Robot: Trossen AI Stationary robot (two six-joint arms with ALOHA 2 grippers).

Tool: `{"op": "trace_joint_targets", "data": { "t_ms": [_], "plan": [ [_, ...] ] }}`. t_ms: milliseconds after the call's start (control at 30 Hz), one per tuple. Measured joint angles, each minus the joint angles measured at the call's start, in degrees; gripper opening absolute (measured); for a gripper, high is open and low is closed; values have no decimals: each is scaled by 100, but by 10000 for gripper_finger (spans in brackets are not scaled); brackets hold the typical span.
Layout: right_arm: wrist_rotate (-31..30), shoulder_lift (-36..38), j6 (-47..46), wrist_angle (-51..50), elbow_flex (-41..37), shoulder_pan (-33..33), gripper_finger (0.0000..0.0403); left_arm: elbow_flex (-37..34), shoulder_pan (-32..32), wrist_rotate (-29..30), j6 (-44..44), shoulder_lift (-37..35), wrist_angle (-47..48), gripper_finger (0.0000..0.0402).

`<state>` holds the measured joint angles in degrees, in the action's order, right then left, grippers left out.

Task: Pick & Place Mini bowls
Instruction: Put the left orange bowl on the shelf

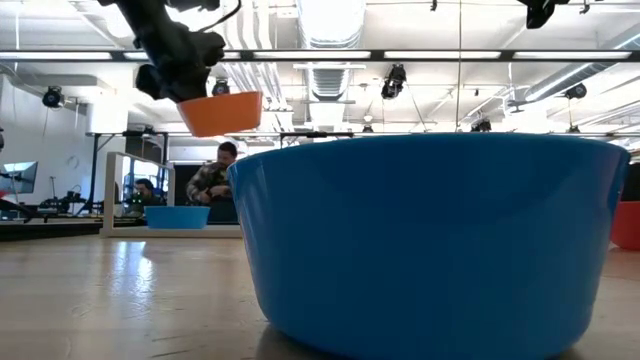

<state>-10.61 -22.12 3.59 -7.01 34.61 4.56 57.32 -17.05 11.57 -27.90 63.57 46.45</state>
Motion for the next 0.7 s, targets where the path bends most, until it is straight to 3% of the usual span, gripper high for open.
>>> {"op": "trace_joint_targets", "data": {
  "t_ms": [333, 700],
  "plan": [
    [0, -1, 5, 0, 0, 0, 8, 429, -1519, 46, 680, 515, -159, 0],
    [0, 1, -17, 0, 0, 0, 8, 1481, -2167, -109, 2520, 1955, -58, 0]
  ]
}}
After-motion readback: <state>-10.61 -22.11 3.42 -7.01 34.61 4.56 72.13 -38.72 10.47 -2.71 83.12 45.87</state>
